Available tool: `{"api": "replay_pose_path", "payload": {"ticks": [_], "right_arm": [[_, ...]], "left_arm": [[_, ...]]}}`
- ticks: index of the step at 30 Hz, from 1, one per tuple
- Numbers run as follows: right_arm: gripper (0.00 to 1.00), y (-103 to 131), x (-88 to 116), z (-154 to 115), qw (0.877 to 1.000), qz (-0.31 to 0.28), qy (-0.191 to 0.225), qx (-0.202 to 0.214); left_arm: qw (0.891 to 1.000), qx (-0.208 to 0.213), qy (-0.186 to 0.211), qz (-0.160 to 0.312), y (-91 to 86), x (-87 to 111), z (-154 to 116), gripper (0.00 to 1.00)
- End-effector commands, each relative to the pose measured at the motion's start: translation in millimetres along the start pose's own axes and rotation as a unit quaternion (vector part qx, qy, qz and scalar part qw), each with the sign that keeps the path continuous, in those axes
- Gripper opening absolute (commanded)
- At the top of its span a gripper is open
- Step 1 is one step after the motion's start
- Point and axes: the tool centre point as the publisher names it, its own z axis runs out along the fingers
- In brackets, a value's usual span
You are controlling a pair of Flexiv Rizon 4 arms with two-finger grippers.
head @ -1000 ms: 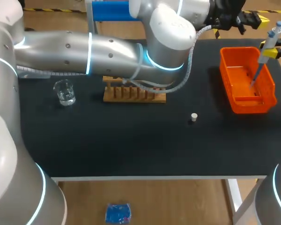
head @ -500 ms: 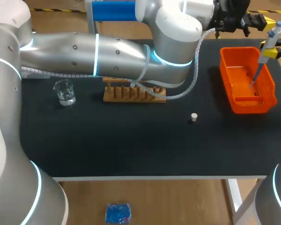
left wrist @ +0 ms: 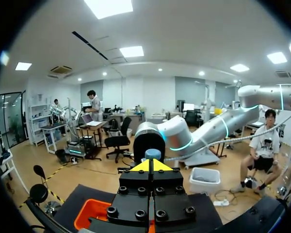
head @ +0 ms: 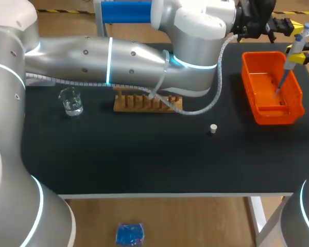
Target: Invert the test tube, pick up the pipette, mount the tip to pipette, aspirate from beaker and dispense into the tube, eject the tip, return the pipette, and cap with the stopper.
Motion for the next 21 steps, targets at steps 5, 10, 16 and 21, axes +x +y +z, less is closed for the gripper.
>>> {"api": "replay_pose_path", "payload": {"ticks": [5, 10, 16, 21], "right_arm": [[0.00, 0.1, -0.9, -1.2, 1.000, 0.000, 0.002, 0.001], [0.00, 0.1, -0.9, -1.2, 1.000, 0.000, 0.002, 0.001], [0.00, 0.1, -0.9, -1.2, 1.000, 0.000, 0.002, 0.001], [0.00, 0.1, -0.9, -1.2, 1.000, 0.000, 0.002, 0.001]], "left_arm": [[1.000, 0.020, -0.013, 0.000, 3.2, 6.1, -2.1, 0.00], [1.000, 0.019, -0.013, -0.001, 3.7, 6.7, -1.8, 0.00], [1.000, -0.005, -0.006, -0.010, 7.3, 7.2, 1.6, 0.00], [1.000, -0.019, -0.004, -0.018, 11.5, 6.0, 3.6, 0.00]]}}
